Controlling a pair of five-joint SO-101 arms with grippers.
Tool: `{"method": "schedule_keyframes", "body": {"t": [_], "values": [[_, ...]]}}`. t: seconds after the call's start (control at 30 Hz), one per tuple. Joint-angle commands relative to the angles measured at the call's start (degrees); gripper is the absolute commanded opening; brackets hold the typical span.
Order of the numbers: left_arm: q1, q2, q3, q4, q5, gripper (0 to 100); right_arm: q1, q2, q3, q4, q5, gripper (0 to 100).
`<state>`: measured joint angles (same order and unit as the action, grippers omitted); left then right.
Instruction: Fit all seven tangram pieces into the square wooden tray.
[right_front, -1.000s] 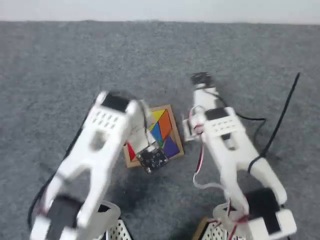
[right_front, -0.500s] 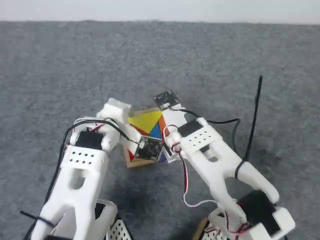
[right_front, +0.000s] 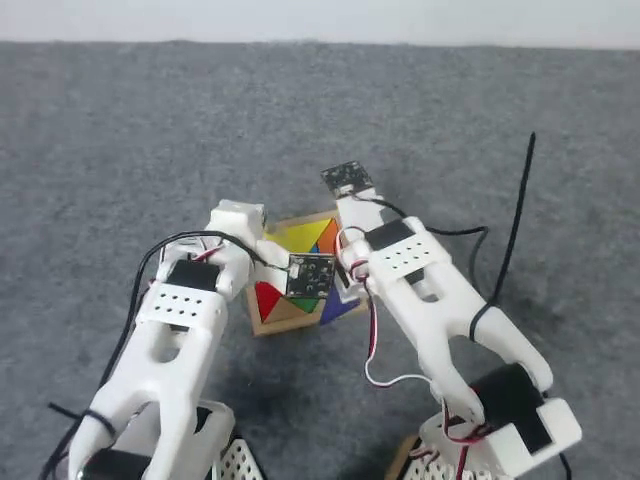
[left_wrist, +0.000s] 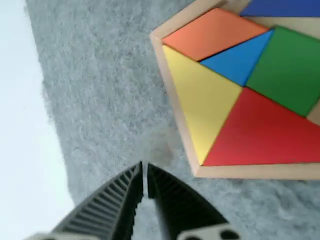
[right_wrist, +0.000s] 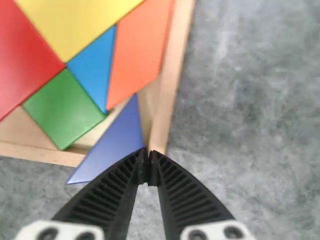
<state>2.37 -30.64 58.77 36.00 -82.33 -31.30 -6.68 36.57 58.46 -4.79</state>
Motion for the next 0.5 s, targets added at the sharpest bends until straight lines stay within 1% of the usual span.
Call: {"method": "schedule_keyframes", "body": {"t": [0.0, 0.2, 0.27, 0.37, 0.47], "values": [[-2.37, 0.26, -2.15, -2.99, 3.52, 1, 2.15, -5.85, -1.41, 1.01, 0.26, 0.8], [-2.20, 0.62, -1.98, -2.81, 3.96, 1, 2.86, -17.01, 3.16, 1.54, 0.26, 0.8], [-2.11, 0.70, -1.89, -2.90, 6.07, 1, 3.47, -20.70, 5.10, 1.27, 0.26, 0.8], [-2.64, 0.70, -2.42, -3.25, 11.16, 1, 1.01, -23.60, 8.79, 0.13, 0.18, 0.8], [-4.75, 0.88, -3.82, -3.52, 13.10, 1, -3.65, -22.29, 10.64, -2.33, -1.93, 0.8]]}}
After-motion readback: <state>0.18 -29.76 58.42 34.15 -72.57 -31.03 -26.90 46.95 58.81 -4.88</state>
